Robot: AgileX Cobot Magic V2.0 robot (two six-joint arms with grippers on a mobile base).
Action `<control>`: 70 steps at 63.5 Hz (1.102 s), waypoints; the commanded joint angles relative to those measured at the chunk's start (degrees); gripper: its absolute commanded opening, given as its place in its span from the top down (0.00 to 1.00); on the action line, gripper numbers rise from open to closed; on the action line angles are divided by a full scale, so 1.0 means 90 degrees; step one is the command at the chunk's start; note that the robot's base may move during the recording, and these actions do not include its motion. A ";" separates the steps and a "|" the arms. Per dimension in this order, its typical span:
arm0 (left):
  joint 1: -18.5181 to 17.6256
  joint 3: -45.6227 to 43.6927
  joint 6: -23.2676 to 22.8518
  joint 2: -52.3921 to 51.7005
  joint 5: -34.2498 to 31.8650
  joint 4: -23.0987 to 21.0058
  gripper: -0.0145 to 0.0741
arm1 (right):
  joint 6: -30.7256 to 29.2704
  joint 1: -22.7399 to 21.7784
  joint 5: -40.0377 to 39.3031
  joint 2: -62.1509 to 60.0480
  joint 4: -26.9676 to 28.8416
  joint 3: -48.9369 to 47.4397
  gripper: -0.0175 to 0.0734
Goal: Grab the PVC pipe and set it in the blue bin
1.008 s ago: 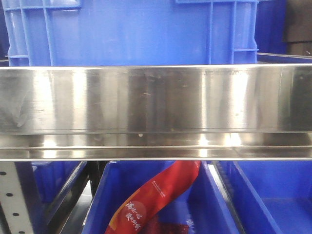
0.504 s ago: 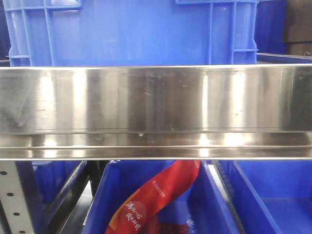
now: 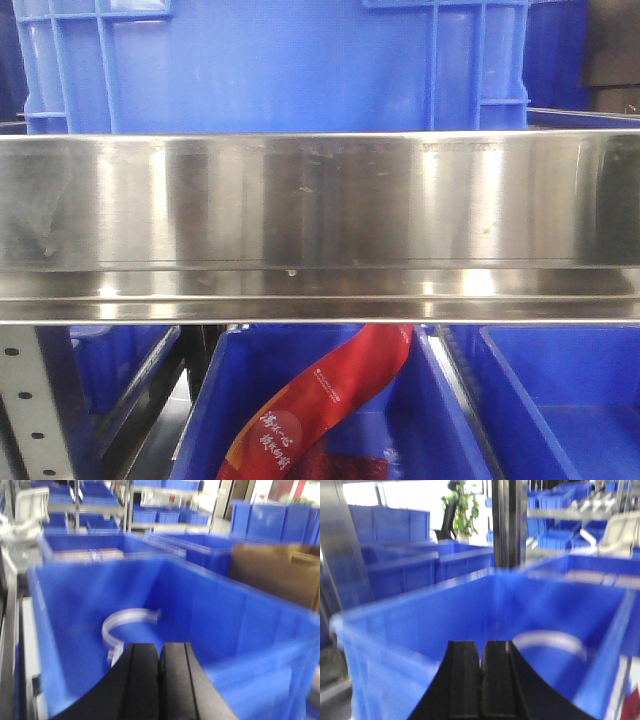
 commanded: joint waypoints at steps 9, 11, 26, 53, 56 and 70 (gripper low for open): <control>-0.0028 0.0606 0.0021 -0.0815 -0.0237 -0.0054 0.96 | -0.0038 -0.0013 -0.0321 -0.0620 0.0130 0.0580 0.99; -0.0028 0.0616 0.0021 -0.0880 -0.0236 -0.0054 0.96 | -0.0038 -0.0013 -0.0352 -0.0648 0.0130 0.0580 0.99; -0.0028 0.0616 0.0021 -0.1107 -0.0265 -0.0054 0.96 | -0.0038 -0.0013 -0.0404 -0.0668 0.0130 0.0580 0.99; -0.0028 0.0616 0.0021 -0.1107 -0.0265 -0.0054 0.96 | -0.0038 -0.0013 -0.0370 -0.0668 0.0130 0.0580 0.99; -0.0028 0.0616 0.0021 -0.1107 -0.0265 -0.0054 0.96 | -0.0038 -0.0013 -0.0370 -0.0668 0.0130 0.0594 0.99; -0.0028 0.0616 0.0021 -0.1107 -0.0265 -0.0054 0.96 | -0.0038 -0.0718 -0.1225 -0.1439 -0.0017 0.1793 0.99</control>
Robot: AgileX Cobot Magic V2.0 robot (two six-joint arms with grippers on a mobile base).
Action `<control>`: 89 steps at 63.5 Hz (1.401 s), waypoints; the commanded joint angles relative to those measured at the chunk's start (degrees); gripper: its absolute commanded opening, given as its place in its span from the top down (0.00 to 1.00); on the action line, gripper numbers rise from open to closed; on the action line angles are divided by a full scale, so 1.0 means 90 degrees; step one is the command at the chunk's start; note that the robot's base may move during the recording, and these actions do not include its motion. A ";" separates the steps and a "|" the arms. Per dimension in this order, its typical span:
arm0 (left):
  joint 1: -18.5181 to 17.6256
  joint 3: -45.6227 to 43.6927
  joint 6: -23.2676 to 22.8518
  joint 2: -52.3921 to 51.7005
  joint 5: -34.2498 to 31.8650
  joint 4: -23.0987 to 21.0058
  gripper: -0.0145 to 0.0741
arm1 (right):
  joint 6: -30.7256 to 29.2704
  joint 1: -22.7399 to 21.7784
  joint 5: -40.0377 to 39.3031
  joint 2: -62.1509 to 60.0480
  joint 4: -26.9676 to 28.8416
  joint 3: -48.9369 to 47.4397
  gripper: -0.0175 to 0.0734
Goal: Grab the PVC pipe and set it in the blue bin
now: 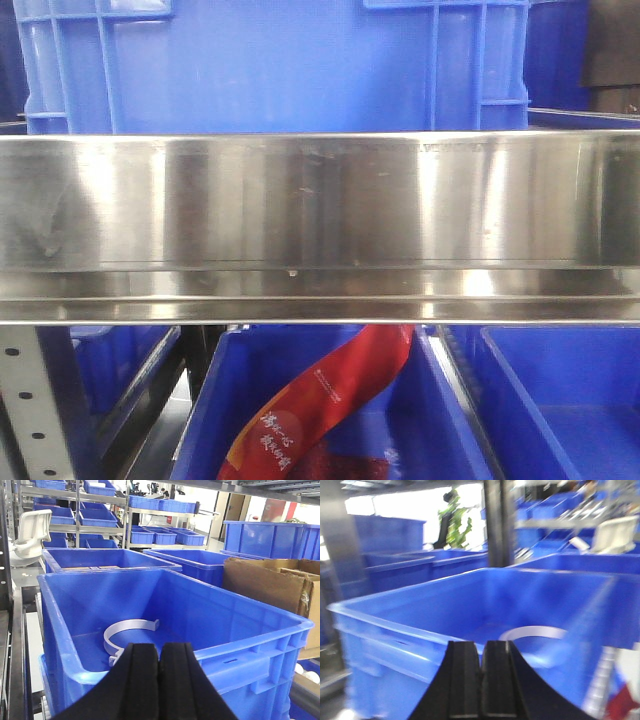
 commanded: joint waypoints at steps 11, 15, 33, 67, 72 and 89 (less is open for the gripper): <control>-0.0028 0.0003 0.0021 -0.0043 -0.0128 -0.0042 0.96 | -0.0038 -0.1648 -0.0057 -0.1528 -0.0145 0.1620 0.99; -0.0028 0.0003 0.0021 -0.0043 -0.0128 -0.0042 0.96 | -0.0038 -0.2082 -0.0062 -0.1926 -0.0148 0.1982 0.99; -0.0028 0.0003 0.0021 -0.0043 -0.0128 -0.0042 0.96 | -0.0038 -0.3041 -0.0062 -0.3482 -0.0205 0.3585 0.99; -0.0028 0.0003 0.0021 -0.0042 -0.0167 -0.0042 0.96 | -0.0038 -0.3082 0.0922 -0.4607 -0.0614 0.4016 0.99; -0.0028 0.0003 0.0021 -0.0042 -0.0167 -0.0042 0.96 | -0.0038 -0.3082 0.0787 -0.4607 -0.0614 0.4016 0.99; -0.0028 0.0003 0.0021 -0.0042 -0.0167 -0.0042 0.96 | -0.0038 -0.3082 0.0577 -0.4607 -0.0575 0.4016 0.99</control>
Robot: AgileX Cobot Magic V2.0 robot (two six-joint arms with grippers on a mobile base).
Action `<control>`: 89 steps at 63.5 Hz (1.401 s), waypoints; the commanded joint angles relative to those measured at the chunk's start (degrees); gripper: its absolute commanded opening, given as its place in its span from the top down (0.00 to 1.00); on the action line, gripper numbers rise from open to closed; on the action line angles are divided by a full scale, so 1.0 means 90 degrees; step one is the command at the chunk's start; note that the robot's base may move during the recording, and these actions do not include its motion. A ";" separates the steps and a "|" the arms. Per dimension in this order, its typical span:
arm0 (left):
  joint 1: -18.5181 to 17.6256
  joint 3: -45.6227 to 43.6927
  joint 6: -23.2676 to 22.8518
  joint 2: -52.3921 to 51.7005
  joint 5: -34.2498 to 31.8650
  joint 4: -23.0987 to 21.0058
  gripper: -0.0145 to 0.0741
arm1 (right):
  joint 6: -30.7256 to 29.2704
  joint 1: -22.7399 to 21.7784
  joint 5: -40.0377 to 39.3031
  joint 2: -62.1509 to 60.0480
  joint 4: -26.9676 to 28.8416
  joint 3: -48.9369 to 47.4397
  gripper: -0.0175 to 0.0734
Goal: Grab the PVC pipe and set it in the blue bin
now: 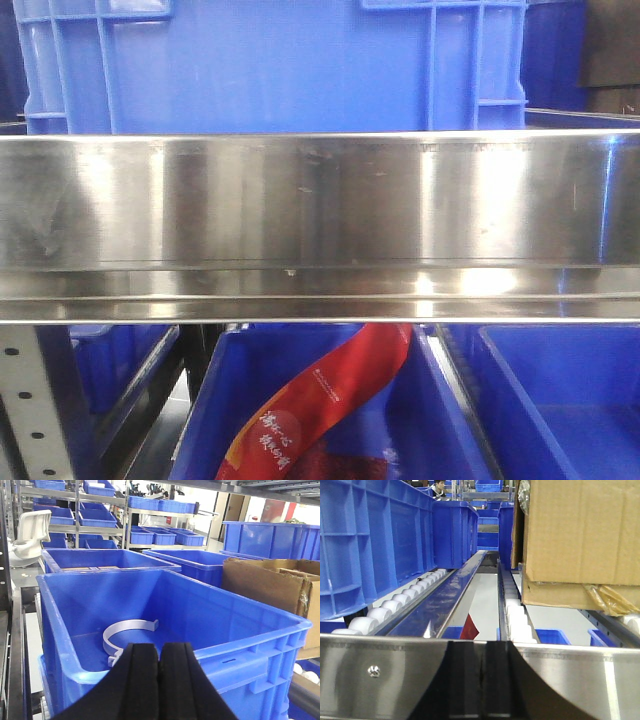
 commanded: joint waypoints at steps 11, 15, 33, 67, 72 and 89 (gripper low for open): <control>-0.0028 -0.0006 0.0021 -0.0042 -0.0153 -0.0042 0.96 | -0.0038 -0.0039 -0.0730 -0.0033 0.0023 -0.0002 0.99; -0.0028 -0.0006 0.0021 -0.0042 -0.0153 -0.0042 0.96 | -0.0038 -0.0039 -0.0773 -0.0033 0.0023 -0.0002 0.99; -0.0028 -0.0006 0.0021 -0.0042 -0.0153 -0.0042 0.96 | -0.0038 -0.0039 -0.0773 -0.0033 0.0023 -0.0002 0.99; 0.1725 0.1895 0.0021 -0.1459 -0.0642 0.0412 0.96 | -0.0038 -0.0039 -0.0773 -0.0033 0.0023 -0.0002 0.99; 0.2270 0.2492 0.0021 -0.2045 -0.0642 0.0425 0.96 | -0.0038 -0.0039 -0.0773 -0.0033 0.0023 -0.0002 0.99; 0.3213 0.4256 0.0021 -0.3886 -0.0642 0.0398 0.96 | -0.0038 -0.0039 -0.0773 -0.0033 0.0023 -0.0002 0.99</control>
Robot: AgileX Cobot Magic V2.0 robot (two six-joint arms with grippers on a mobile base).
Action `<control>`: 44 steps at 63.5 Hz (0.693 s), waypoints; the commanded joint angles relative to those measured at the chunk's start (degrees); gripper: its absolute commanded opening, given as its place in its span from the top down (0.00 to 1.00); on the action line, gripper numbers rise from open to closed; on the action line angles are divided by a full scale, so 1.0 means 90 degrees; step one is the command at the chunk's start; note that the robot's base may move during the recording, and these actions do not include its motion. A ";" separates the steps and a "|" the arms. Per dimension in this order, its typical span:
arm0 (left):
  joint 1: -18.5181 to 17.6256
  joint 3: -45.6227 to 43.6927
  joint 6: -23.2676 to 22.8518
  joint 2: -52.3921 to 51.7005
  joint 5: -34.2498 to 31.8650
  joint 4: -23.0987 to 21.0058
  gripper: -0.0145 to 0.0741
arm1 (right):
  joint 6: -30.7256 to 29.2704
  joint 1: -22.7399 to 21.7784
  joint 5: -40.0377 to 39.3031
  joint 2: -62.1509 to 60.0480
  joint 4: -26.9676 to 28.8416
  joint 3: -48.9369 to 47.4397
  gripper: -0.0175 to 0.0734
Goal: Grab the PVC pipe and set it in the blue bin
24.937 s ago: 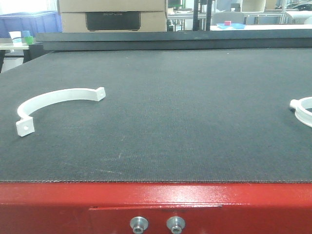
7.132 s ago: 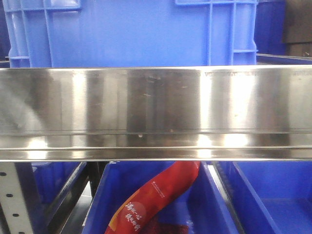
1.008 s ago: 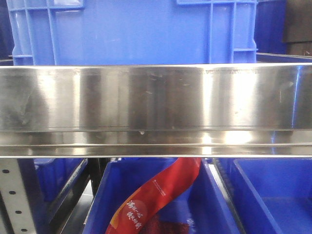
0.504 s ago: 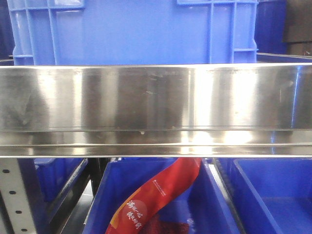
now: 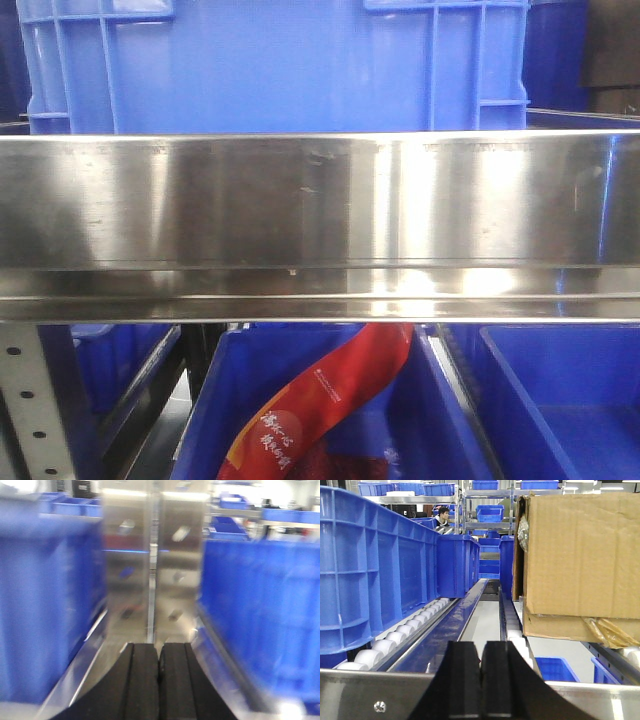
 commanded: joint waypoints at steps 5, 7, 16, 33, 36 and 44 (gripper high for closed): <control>0.0063 0.0788 0.0134 -0.0871 -0.0127 -0.0021 0.96 | -0.0038 -0.0039 -0.0139 -0.0019 0.0026 -0.0002 0.99; 0.0030 0.0903 0.0166 -0.1015 -0.0127 -0.0033 0.96 | -0.0038 -0.0039 -0.0139 -0.0019 0.0026 -0.0002 0.99; -0.0085 0.1090 0.0299 -0.1051 -0.0323 -0.0076 0.96 | -0.0038 -0.0039 -0.0139 -0.0019 0.0026 -0.0002 0.99; -0.0096 0.1090 0.0299 -0.1051 -0.0215 -0.0197 0.96 | -0.0038 -0.0039 -0.0139 -0.0019 0.0026 -0.0002 0.99; -0.0096 0.1090 0.0299 -0.1051 -0.0215 -0.0197 0.96 | -0.0038 -0.0039 -0.0139 -0.0019 0.0026 -0.0002 0.99; -0.0096 0.1090 0.0299 -0.1051 -0.0215 -0.0197 0.96 | -0.0038 -0.0039 -0.0139 -0.0019 0.0026 -0.0002 0.99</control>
